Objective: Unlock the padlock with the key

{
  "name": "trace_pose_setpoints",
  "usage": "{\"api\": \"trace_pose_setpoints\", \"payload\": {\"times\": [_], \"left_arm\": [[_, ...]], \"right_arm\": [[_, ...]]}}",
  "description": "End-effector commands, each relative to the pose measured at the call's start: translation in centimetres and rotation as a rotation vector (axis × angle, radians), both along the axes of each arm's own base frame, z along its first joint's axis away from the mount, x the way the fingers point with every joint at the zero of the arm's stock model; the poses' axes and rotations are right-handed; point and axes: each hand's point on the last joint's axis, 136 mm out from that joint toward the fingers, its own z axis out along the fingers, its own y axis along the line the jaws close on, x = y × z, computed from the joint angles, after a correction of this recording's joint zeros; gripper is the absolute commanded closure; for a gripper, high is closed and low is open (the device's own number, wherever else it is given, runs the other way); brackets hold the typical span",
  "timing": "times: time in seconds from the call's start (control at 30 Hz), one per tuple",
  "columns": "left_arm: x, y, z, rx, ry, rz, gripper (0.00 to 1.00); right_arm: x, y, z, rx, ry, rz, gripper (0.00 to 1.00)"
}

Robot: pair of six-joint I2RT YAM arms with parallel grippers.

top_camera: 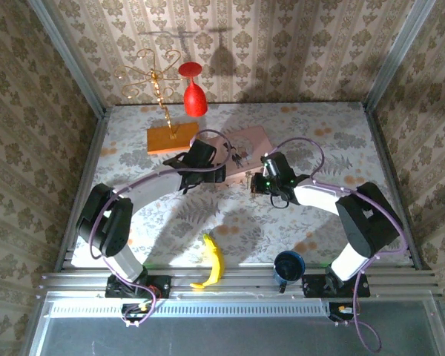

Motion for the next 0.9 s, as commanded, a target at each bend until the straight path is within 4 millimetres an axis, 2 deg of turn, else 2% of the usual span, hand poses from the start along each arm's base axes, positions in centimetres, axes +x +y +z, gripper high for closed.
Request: {"api": "trace_pose_setpoints", "payload": {"times": [0.0,0.2,0.87], "left_arm": [[-2.9,2.1,-2.5,0.102,0.102,0.002,0.00],[-3.4,0.9,-1.7,0.065,0.077,-0.005,0.00],[-3.4,1.5,-2.3,0.069,0.086,0.010,0.00]], "right_arm": [[-0.3,-1.9,0.8,-0.015,-0.008,-0.078,1.00],[-0.8,-2.4,1.1,0.012,-0.019,-0.118,1.00],[0.2,-1.4,-0.5,0.124,0.013,-0.216,1.00]]}}
